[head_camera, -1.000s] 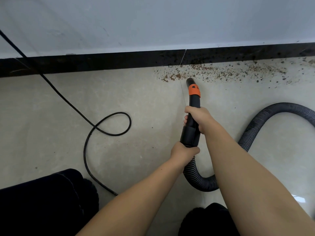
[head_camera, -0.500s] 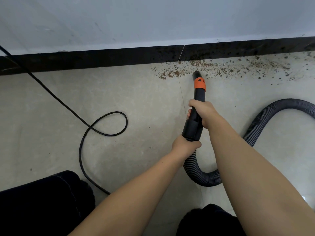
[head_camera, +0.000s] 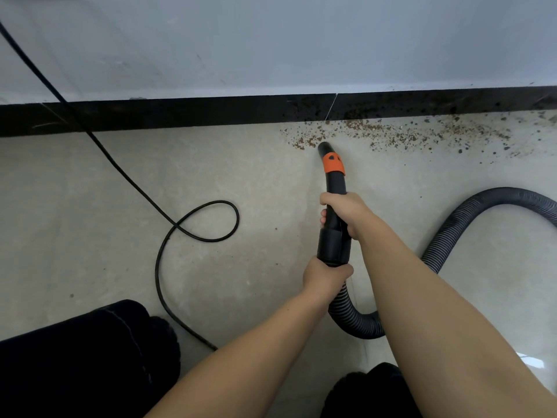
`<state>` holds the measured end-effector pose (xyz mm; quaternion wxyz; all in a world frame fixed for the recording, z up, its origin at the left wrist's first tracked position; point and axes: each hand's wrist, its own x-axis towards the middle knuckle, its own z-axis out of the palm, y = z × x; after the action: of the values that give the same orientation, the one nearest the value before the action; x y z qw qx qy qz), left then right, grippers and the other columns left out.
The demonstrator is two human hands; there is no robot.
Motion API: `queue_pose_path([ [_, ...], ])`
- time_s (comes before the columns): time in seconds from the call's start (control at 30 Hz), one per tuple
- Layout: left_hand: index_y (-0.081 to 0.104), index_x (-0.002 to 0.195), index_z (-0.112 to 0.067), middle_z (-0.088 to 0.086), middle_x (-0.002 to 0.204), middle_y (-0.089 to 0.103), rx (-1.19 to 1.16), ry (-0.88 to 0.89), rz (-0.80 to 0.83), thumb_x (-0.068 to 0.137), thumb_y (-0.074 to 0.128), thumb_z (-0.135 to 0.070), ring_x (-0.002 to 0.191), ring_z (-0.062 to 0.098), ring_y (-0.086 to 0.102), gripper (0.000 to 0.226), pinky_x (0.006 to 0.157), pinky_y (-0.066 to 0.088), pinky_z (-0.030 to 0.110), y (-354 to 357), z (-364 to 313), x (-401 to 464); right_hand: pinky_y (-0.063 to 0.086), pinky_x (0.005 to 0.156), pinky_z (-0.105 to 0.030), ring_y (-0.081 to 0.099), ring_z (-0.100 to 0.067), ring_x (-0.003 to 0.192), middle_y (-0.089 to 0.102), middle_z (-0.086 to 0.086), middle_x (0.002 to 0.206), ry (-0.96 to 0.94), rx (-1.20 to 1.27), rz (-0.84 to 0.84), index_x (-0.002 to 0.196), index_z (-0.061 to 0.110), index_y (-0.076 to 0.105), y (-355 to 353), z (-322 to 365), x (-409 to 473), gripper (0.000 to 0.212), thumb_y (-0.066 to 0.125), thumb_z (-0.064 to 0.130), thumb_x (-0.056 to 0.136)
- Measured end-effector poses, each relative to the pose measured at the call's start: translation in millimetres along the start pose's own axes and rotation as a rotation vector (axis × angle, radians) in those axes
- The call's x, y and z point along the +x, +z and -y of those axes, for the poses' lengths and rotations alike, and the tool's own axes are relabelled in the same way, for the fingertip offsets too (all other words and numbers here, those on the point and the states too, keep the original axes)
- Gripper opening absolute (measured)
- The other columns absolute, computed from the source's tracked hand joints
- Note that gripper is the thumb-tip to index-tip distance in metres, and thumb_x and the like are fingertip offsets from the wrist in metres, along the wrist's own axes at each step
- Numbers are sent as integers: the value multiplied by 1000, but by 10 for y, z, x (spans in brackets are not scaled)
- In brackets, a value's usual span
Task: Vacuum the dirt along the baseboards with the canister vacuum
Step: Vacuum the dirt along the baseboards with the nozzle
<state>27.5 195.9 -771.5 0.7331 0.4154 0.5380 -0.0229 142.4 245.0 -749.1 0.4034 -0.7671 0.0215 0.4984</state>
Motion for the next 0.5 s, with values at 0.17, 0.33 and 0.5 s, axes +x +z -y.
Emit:
queue_pose_path([
  [0.17, 61, 105, -7, 4, 81, 59, -75, -28, -67, 78, 64, -12, 71, 17, 55, 27, 58, 42, 21, -53, 62, -92, 47, 52, -28, 50, -20, 45, 50, -9, 60, -10, -105, 70, 81, 8, 46, 175, 2, -84, 9, 54, 3, 83],
  [0.33, 60, 97, -12, 3, 79, 58, -116, -19, -98, 78, 64, -12, 68, 15, 54, 19, 56, 42, 21, -220, 44, -88, 47, 52, -28, 49, -19, 46, 50, -9, 61, -22, -107, 95, 80, 8, 46, 379, 42, -94, 10, 54, 3, 84],
  [0.5, 58, 96, -14, 4, 81, 59, -102, -9, -78, 78, 65, -10, 72, 18, 55, 19, 61, 45, 23, -349, -12, -2, 47, 52, -28, 49, -20, 47, 50, -9, 62, -21, -59, 49, 80, 9, 45, 466, 71, -34, 11, 54, 3, 83],
])
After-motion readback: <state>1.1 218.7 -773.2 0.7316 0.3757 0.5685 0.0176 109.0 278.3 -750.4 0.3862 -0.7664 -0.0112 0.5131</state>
